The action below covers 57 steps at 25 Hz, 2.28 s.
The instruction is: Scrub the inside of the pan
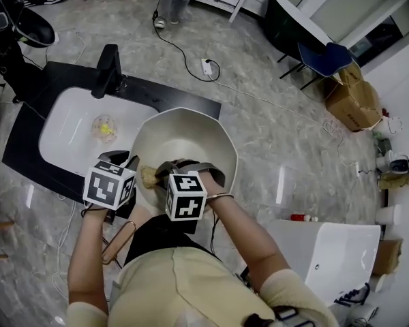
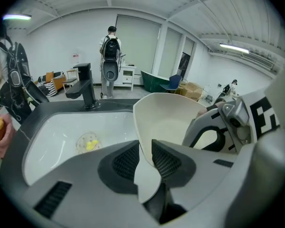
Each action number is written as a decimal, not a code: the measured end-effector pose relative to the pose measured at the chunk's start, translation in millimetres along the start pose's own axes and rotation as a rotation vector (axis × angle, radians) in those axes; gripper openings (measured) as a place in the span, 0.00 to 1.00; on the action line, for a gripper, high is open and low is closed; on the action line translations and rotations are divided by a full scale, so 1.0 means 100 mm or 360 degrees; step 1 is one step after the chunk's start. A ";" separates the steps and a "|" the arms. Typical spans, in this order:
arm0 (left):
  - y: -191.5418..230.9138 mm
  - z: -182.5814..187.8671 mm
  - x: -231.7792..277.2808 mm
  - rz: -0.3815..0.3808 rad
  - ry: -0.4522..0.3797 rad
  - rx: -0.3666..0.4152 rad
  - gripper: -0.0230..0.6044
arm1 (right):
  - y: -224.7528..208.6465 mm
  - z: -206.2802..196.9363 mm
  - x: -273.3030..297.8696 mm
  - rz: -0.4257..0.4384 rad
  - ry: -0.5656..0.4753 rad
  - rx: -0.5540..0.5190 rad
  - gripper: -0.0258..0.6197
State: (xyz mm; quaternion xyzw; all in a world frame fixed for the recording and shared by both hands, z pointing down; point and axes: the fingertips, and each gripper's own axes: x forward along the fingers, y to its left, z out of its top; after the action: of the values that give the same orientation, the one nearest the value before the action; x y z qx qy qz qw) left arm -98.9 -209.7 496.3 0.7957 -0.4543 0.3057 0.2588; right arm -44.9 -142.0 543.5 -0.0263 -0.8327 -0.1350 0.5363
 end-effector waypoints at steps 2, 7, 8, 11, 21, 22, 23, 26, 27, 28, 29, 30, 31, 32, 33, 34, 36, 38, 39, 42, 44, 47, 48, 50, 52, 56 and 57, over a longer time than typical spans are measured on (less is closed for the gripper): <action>0.01 0.00 0.01 -0.0004 0.0000 0.0000 0.18 | 0.10 -0.04 -0.03 0.0083 0.0028 -0.0030 0.16; 0.01 0.01 0.01 -0.0006 -0.0005 -0.0012 0.18 | 0.30 -0.17 -0.12 0.0239 0.0097 -0.0099 0.16; 0.00 0.01 0.01 -0.0004 -0.0005 -0.0012 0.18 | 0.34 -0.20 -0.13 0.0266 0.0117 -0.0110 0.16; 0.00 0.00 0.01 0.0005 0.0001 0.0003 0.18 | 0.44 -0.31 -0.20 0.0363 0.0194 -0.0149 0.16; -0.01 0.00 0.01 0.0005 -0.0003 0.0013 0.18 | 0.64 -0.80 -0.44 0.0579 0.0527 -0.0196 0.16; -0.01 0.00 0.01 0.0003 -0.0003 0.0011 0.18 | 0.63 -0.87 -0.45 0.0575 0.0569 -0.0193 0.16; -0.01 -0.01 0.01 0.0000 -0.0004 0.0008 0.18 | 0.62 -0.93 -0.45 0.0563 0.0608 -0.0187 0.16; -0.01 -0.01 0.02 -0.0011 -0.0005 0.0000 0.18 | 0.58 -1.07 -0.48 0.0525 0.0677 -0.0148 0.15; -0.01 -0.01 0.02 -0.0013 -0.0006 0.0001 0.18 | 0.56 -1.11 -0.49 0.0510 0.0698 -0.0135 0.15; -0.01 -0.01 0.02 -0.0014 -0.0007 0.0003 0.18 | 0.52 -1.15 -0.51 0.0489 0.0727 -0.0130 0.15; -0.01 0.00 0.02 -0.0014 -0.0007 0.0005 0.18 | 0.48 -1.20 -0.51 0.0460 0.0762 -0.0131 0.15; -0.01 0.00 0.02 -0.0015 -0.0008 0.0006 0.18 | 0.43 -1.25 -0.52 0.0423 0.0798 -0.0136 0.15; -0.02 0.00 0.01 -0.0018 -0.0010 0.0005 0.18 | 0.38 -1.30 -0.53 0.0380 0.0835 -0.0141 0.15; -0.02 0.00 0.01 -0.0021 -0.0013 0.0003 0.18 | 0.32 -1.35 -0.54 0.0333 0.0872 -0.0143 0.16; -0.02 0.00 0.01 -0.0025 -0.0016 -0.0001 0.18 | 0.26 -1.40 -0.54 0.0280 0.0910 -0.0144 0.16; -0.02 0.00 0.01 -0.0029 -0.0020 -0.0006 0.18 | 0.20 -1.45 -0.54 0.0224 0.0950 -0.0146 0.16; -0.02 -0.01 0.01 -0.0038 -0.0029 -0.0014 0.18 | 0.06 -1.54 -0.54 0.0105 0.1035 -0.0156 0.16; -0.02 -0.01 0.01 -0.0046 -0.0037 -0.0024 0.18 | -0.07 -1.60 -0.54 -0.0012 0.1098 -0.0167 0.16; -0.02 -0.01 0.01 -0.0050 -0.0040 -0.0028 0.18 | -0.13 -1.62 -0.54 -0.0066 0.1115 -0.0164 0.16; -0.01 0.00 0.00 -0.0057 -0.0045 -0.0030 0.18 | -0.28 -1.64 -0.54 -0.0199 0.1121 -0.0134 0.16; -0.01 0.00 0.00 -0.0059 -0.0046 -0.0029 0.18 | -0.39 -1.65 -0.55 -0.0293 0.1121 -0.0127 0.16; -0.02 0.00 0.01 -0.0063 -0.0058 -0.0032 0.18 | -0.58 -1.65 -0.56 -0.0446 0.1109 -0.0120 0.16; -0.02 0.00 0.01 -0.0065 -0.0065 -0.0033 0.18 | -0.64 -1.65 -0.55 -0.0494 0.1095 -0.0108 0.16; -0.01 0.00 0.00 -0.0068 -0.0076 -0.0038 0.18 | -0.75 -1.63 -0.54 -0.0589 0.1060 -0.0081 0.16; -0.02 -0.01 0.00 -0.0069 -0.0080 -0.0038 0.18 | -0.86 -1.60 -0.55 -0.0688 0.1028 -0.0072 0.16; -0.03 0.00 0.00 -0.0070 -0.0080 -0.0030 0.18 | -1.08 -1.53 -0.57 -0.0871 0.0986 -0.0109 0.16; -0.03 0.00 0.00 -0.0071 -0.0082 -0.0029 0.18 | -1.11 -1.51 -0.57 -0.0899 0.0971 -0.0108 0.16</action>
State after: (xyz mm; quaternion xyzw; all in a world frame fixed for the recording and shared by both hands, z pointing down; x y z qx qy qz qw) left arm -96.4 -208.2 496.0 0.8108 -0.4459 0.2750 0.2609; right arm 92.0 -281.6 529.3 0.2268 -0.6052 -0.3059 0.6991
